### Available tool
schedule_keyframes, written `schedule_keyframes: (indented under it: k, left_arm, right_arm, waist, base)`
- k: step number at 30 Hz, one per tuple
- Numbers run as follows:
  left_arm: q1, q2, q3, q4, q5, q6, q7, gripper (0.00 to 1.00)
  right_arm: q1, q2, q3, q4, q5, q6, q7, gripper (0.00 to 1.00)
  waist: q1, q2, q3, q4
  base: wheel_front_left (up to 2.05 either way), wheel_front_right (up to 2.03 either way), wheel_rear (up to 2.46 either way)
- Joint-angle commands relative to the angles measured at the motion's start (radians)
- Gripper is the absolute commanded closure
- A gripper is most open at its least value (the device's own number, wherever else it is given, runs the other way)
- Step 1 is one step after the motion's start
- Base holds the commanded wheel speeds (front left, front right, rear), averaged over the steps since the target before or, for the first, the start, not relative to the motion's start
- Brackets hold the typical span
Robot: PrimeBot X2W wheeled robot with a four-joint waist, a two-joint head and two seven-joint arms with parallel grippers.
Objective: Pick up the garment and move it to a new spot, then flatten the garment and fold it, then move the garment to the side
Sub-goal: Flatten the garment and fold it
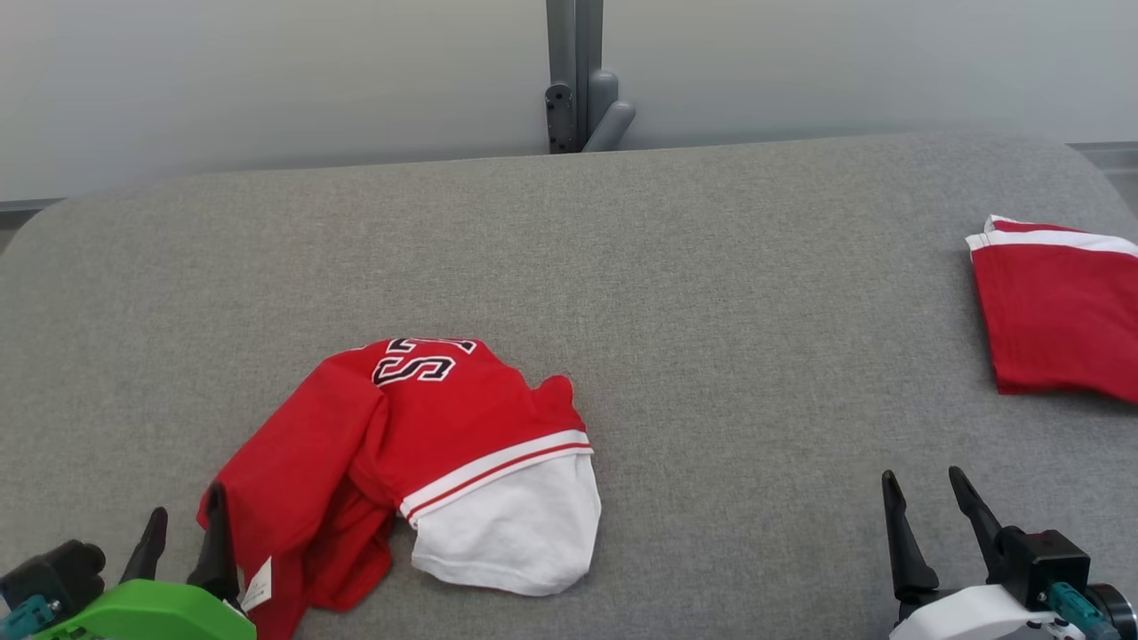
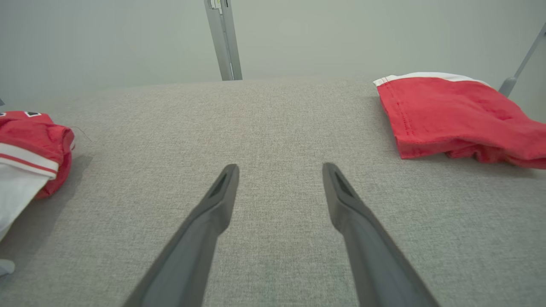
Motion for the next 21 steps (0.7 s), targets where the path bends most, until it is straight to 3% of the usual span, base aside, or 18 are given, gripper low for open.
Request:
schedule_keyframes:
  k: [1,7,15,21]
  left_arm:
    - [0.015,-0.002,0.003,-0.003,0.011,0.006,-0.008,0.00]
    - [0.075,-0.028,0.000,-0.051,0.049,0.035,-0.094,0.00]
    - [0.143,-0.083,-0.023,-0.091,0.201,0.058,-0.159,0.00]
    - [0.197,-0.174,0.025,-0.135,0.367,0.031,-0.160,0.00]
  right_arm:
    - [-0.010,-0.005,-0.004,-0.005,-0.008,-0.001,0.000,0.00]
    - [-0.003,-0.004,-0.014,-0.020,-0.009,-0.001,0.000,0.00]
    - [0.020,-0.005,-0.037,-0.034,-0.013,-0.001,0.000,0.00]
    - [0.027,-0.004,-0.052,-0.043,-0.011,-0.001,0.000,0.00]
  waist:
    - [0.0000,0.0033,-0.003,0.001]
    - [0.0000,0.0033,-0.021,0.011]
    - [0.0000,0.0033,-0.047,0.025]
    - [0.0000,0.0033,-0.052,0.030]
  base:
    - [0.00,0.00,0.00]
    - [0.00,0.00,0.00]
    - [0.00,0.00,0.00]
    - [0.00,0.00,0.00]
